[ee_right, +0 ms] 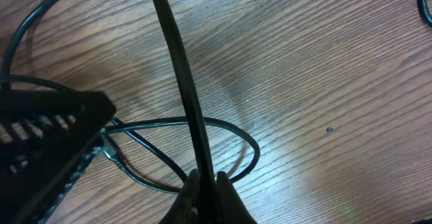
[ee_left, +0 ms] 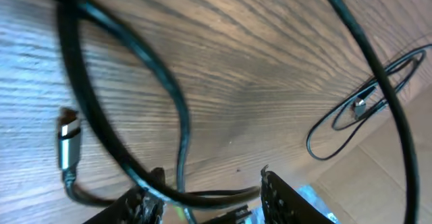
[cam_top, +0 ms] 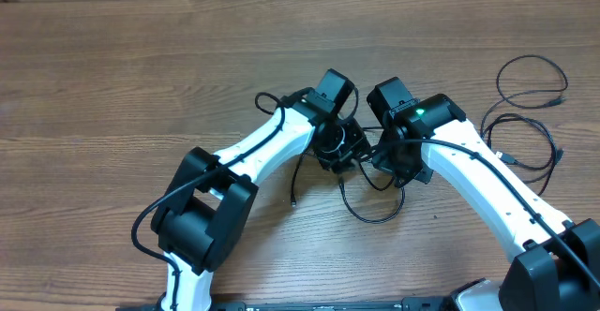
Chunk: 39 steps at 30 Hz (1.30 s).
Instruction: Untangle cables
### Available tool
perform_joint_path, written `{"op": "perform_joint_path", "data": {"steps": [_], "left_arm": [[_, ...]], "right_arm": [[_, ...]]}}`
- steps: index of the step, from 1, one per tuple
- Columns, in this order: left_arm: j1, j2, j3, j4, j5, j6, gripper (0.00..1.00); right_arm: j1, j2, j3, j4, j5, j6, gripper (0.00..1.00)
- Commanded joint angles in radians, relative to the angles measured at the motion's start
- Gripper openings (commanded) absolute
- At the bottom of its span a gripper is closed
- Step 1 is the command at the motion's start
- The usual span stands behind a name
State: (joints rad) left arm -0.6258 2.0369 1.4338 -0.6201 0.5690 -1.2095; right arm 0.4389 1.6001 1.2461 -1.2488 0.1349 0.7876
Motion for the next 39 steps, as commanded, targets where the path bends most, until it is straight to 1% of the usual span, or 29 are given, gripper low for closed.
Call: {"op": "perform_joint_path", "data": {"steps": [1, 3, 9, 10, 11, 15, 23, 27, 31, 36, 39], "left_arm": [[-0.007, 0.007, 0.003, 0.031, -0.052, -0.011, 0.43], [-0.007, 0.007, 0.003, 0.031, -0.052, -0.021, 0.40], [-0.010, 0.007, 0.003, 0.033, -0.052, -0.032, 0.38], [-0.010, 0.007, 0.003, 0.033, -0.052, -0.032, 0.36], [-0.010, 0.007, 0.003, 0.033, -0.052, -0.032, 0.33], [-0.008, 0.007, 0.003, 0.033, -0.051, -0.032, 0.05], [0.005, 0.007, 0.003, 0.026, -0.020, -0.023, 0.04], [0.047, 0.000, 0.003, 0.026, 0.033, 0.027, 0.04], [0.140, -0.057, 0.003, 0.015, 0.087, 0.110, 0.04], [0.279, -0.186, 0.003, -0.031, 0.068, 0.233, 0.04], [0.364, -0.262, 0.003, -0.087, 0.025, 0.308, 0.04]], "right_arm": [[-0.002, 0.002, -0.002, 0.001, 0.002, -0.003, 0.04], [-0.002, 0.002, -0.002, 0.001, 0.002, -0.003, 0.04], [-0.002, 0.002, -0.002, 0.001, 0.002, -0.003, 0.04], [-0.002, 0.002, -0.002, 0.001, 0.002, -0.003, 0.04], [-0.002, 0.002, -0.002, 0.001, 0.002, -0.003, 0.04], [-0.002, 0.002, -0.002, -0.001, 0.002, -0.004, 0.04], [-0.003, 0.002, -0.002, -0.006, 0.003, -0.004, 0.04], [-0.003, 0.002, -0.002, -0.017, 0.014, -0.003, 0.04], [-0.003, 0.002, -0.002, -0.033, 0.051, -0.003, 0.04], [-0.003, 0.002, -0.002, -0.032, 0.069, -0.003, 0.04], [-0.005, 0.002, -0.002, -0.034, 0.087, -0.003, 0.04]]}}
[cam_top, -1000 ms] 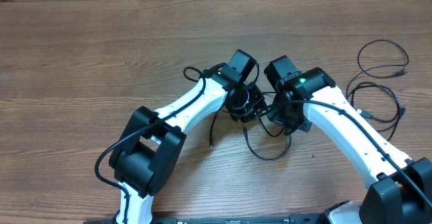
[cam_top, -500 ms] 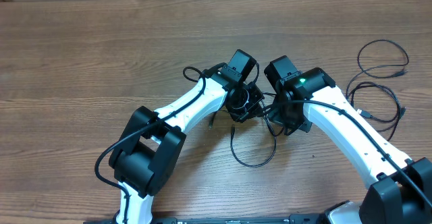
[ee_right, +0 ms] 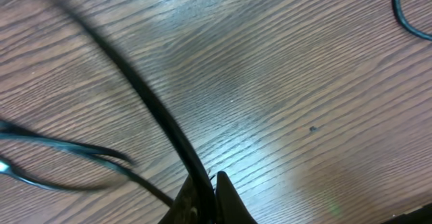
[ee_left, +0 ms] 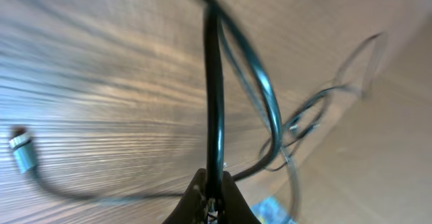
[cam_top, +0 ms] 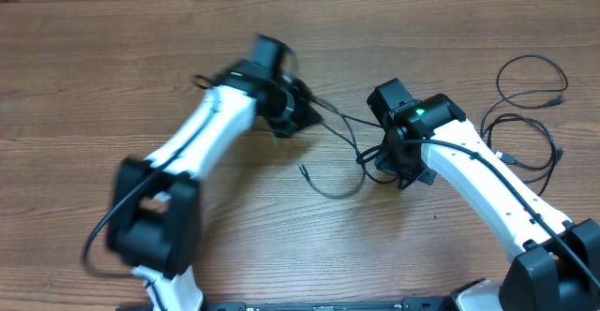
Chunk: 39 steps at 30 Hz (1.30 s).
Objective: Untangle cables
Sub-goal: 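Pull the left gripper leftward, stretching the cable, then bring the left gripper back toward the right gripper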
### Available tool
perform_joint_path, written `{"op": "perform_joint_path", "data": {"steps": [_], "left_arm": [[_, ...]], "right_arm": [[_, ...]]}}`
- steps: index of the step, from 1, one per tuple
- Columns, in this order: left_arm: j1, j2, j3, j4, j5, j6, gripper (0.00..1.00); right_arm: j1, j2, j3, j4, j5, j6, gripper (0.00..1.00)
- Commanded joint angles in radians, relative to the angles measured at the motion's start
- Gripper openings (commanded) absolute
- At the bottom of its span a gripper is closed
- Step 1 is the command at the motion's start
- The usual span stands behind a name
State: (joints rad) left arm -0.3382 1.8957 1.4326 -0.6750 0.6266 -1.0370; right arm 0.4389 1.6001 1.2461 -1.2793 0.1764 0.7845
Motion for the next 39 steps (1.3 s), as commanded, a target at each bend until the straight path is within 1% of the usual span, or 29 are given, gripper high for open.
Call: {"op": "perform_joint_path", "data": {"steps": [1, 3, 7, 10, 15, 19, 22, 24, 27, 29, 31, 32, 33, 34, 37, 39], "left_arm": [[0.109, -0.148, 0.005, -0.058, -0.054, 0.172, 0.04], [0.167, -0.196, 0.005, -0.109, -0.087, 0.241, 0.04], [0.286, -0.288, 0.005, -0.196, -0.106, 0.414, 0.04], [0.356, -0.334, 0.005, -0.243, -0.111, 0.481, 0.04], [0.448, -0.391, 0.005, -0.275, -0.103, 0.568, 0.04], [0.463, -0.410, 0.005, -0.279, -0.102, 0.602, 0.04], [0.463, -0.413, 0.005, -0.283, -0.102, 0.726, 0.04], [0.463, -0.413, 0.005, -0.289, -0.111, 0.774, 0.04], [0.463, -0.413, 0.005, -0.298, -0.130, 0.779, 0.04], [0.463, -0.413, 0.005, -0.309, -0.133, 0.779, 0.04], [0.463, -0.413, 0.005, -0.320, -0.133, 0.779, 0.04], [0.462, -0.413, 0.005, -0.326, -0.132, 0.779, 0.04], [0.457, -0.413, 0.005, -0.342, -0.134, 0.779, 0.04], [0.454, -0.413, 0.005, -0.350, -0.137, 0.779, 0.04], [0.430, -0.413, 0.005, -0.378, -0.134, 0.779, 0.05], [0.399, -0.412, 0.004, -0.395, -0.122, 0.779, 0.05]], "right_arm": [[-0.008, 0.002, -0.002, -0.004, 0.049, 0.001, 0.04], [-0.019, 0.002, -0.002, -0.003, 0.052, 0.000, 0.04], [-0.063, 0.002, -0.002, 0.008, 0.052, 0.000, 0.04], [-0.089, 0.002, -0.002, 0.022, 0.051, -0.003, 0.04], [-0.102, 0.002, -0.002, 0.071, 0.051, -0.066, 0.04], [-0.102, 0.002, -0.002, 0.104, 0.051, -0.079, 0.04], [-0.104, 0.002, -0.002, 0.137, 0.075, -0.087, 0.04], [-0.109, 0.002, -0.002, 0.161, 0.095, -0.087, 0.04], [-0.109, 0.002, -0.002, 0.188, 0.092, -0.096, 0.04], [-0.109, 0.002, -0.002, 0.215, 0.072, -0.151, 0.04], [-0.107, 0.002, -0.002, 0.254, 0.012, -0.227, 0.04], [-0.107, 0.002, -0.002, 0.286, -0.053, -0.299, 0.04], [-0.107, 0.002, -0.001, 0.349, -0.204, -0.444, 0.04], [-0.107, 0.002, 0.001, 0.379, -0.292, -0.513, 0.04], [-0.107, 0.002, 0.029, 0.436, -0.474, -0.581, 0.04], [-0.107, 0.002, 0.045, 0.446, -0.539, -0.597, 0.04]]}}
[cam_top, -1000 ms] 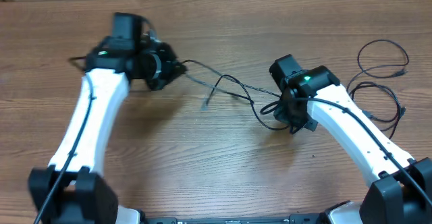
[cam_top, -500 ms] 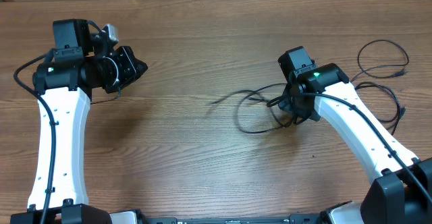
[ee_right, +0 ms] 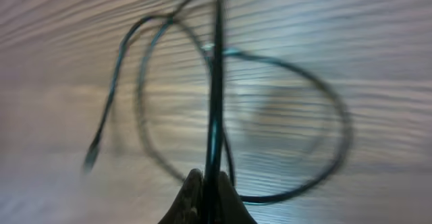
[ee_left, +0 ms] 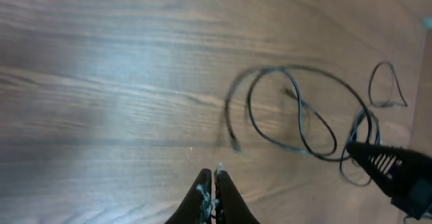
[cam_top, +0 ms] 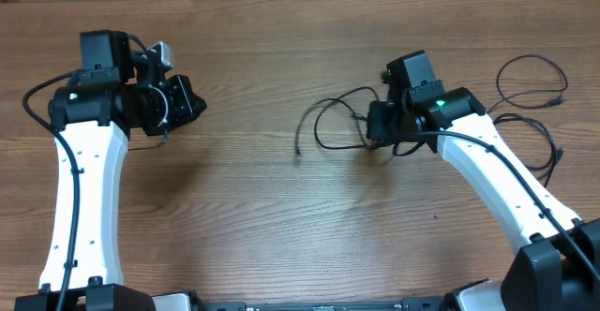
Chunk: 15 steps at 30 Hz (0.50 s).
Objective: Untangle cables
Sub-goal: 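Bring the left gripper back toward the right gripper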
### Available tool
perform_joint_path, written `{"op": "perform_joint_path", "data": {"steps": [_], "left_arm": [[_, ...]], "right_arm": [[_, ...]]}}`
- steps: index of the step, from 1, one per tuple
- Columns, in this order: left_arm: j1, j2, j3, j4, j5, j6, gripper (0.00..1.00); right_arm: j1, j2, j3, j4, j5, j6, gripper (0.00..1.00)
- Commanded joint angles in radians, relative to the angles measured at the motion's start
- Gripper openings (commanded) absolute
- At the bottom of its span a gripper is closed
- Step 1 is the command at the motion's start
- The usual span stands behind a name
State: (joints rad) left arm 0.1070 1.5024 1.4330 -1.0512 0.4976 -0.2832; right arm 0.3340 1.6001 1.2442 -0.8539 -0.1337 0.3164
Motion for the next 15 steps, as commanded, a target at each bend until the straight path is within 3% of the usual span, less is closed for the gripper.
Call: {"op": "perform_joint_path", "data": {"steps": [1, 3, 7, 10, 15], "left_arm": [[-0.064, -0.019, 0.004, -0.026, 0.012, 0.025, 0.05], [-0.114, -0.019, 0.004, -0.029, 0.016, 0.009, 0.11], [-0.230, -0.008, 0.003, -0.002, 0.003, -0.098, 0.36], [-0.312, 0.024, 0.003, 0.009, -0.037, -0.246, 0.41], [-0.433, 0.131, 0.003, 0.019, -0.033, -0.531, 0.43]], "right_arm": [[-0.002, 0.002, 0.053, 0.024, -0.267, -0.143, 0.04], [-0.002, 0.002, 0.055, 0.027, -0.288, -0.142, 0.04], [-0.002, 0.002, 0.054, 0.016, -0.281, -0.129, 0.04], [-0.002, 0.002, 0.054, 0.005, -0.212, -0.067, 0.04], [-0.003, 0.002, 0.054, -0.081, 0.061, 0.108, 0.04]]}}
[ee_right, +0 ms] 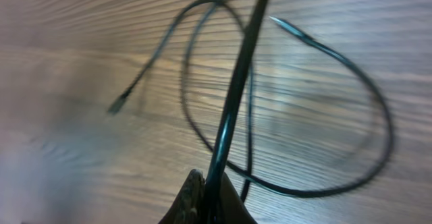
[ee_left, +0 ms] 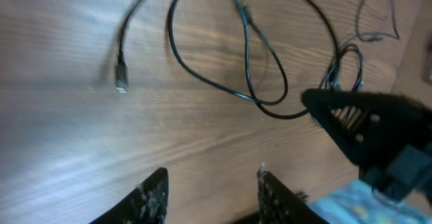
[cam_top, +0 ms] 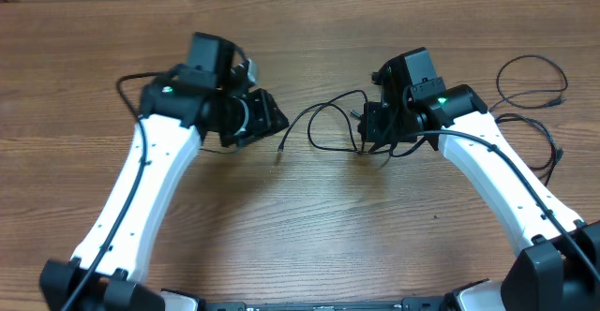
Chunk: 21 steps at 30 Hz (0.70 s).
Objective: Untangle cables
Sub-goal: 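Bring the left gripper back toward the right gripper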
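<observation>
A black cable (cam_top: 323,114) lies in loose loops on the wooden table at the middle, and its free plug end (cam_top: 279,154) points left. My right gripper (cam_top: 370,131) is shut on this cable at the loops' right side; the right wrist view shows the cable (ee_right: 236,82) running up from the closed fingers (ee_right: 206,187). My left gripper (cam_top: 264,119) stands open just left of the plug, nothing between its fingers (ee_left: 156,183). The left wrist view shows the plug (ee_left: 121,84) and the loops (ee_left: 202,82) ahead of it.
Two more thin black cables lie at the right edge of the table, one a loop at the back (cam_top: 530,75), the other (cam_top: 525,140) beside my right arm. The bare wooden table (cam_top: 281,227) stretches to the left and front.
My left gripper was shut at the far left of the table. Now it is open and much further right, beside the cable's plug end. The right gripper still holds the cable.
Both grippers were together at the tangled cable, the left open around it and the right shut on it. Then the left was shut on the cable further up and left. Later it was far left with no cable, the loops spread out. Now it stands open by the plug.
</observation>
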### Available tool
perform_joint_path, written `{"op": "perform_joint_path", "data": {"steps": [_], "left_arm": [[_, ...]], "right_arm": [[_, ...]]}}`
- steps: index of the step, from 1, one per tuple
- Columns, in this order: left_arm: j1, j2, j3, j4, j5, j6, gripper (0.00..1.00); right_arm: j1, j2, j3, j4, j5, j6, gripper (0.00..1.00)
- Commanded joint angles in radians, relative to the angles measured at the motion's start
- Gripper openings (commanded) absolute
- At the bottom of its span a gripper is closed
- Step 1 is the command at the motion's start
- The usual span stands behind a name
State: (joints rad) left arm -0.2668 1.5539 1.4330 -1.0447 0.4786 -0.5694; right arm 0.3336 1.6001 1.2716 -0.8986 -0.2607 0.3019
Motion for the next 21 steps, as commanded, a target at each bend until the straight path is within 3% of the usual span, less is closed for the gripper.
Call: {"op": "perform_joint_path", "data": {"steps": [1, 7, 15, 21], "left_arm": [[-0.078, 0.103, 0.003, 0.025, -0.006, -0.269, 0.43], [-0.181, 0.239, 0.003, 0.133, 0.067, -0.386, 0.42], [-0.267, 0.410, 0.003, 0.307, 0.234, -0.572, 0.45], [-0.284, 0.482, 0.003, 0.401, 0.222, -0.693, 0.42]], "right_arm": [[-0.002, 0.002, 0.027, -0.058, 0.225, 0.146, 0.04], [-0.002, 0.002, 0.026, -0.127, 0.313, 0.225, 0.04], [-0.002, 0.002, 0.026, -0.130, 0.312, 0.229, 0.04], [-0.002, 0.002, 0.026, -0.142, 0.312, 0.229, 0.04]]}}
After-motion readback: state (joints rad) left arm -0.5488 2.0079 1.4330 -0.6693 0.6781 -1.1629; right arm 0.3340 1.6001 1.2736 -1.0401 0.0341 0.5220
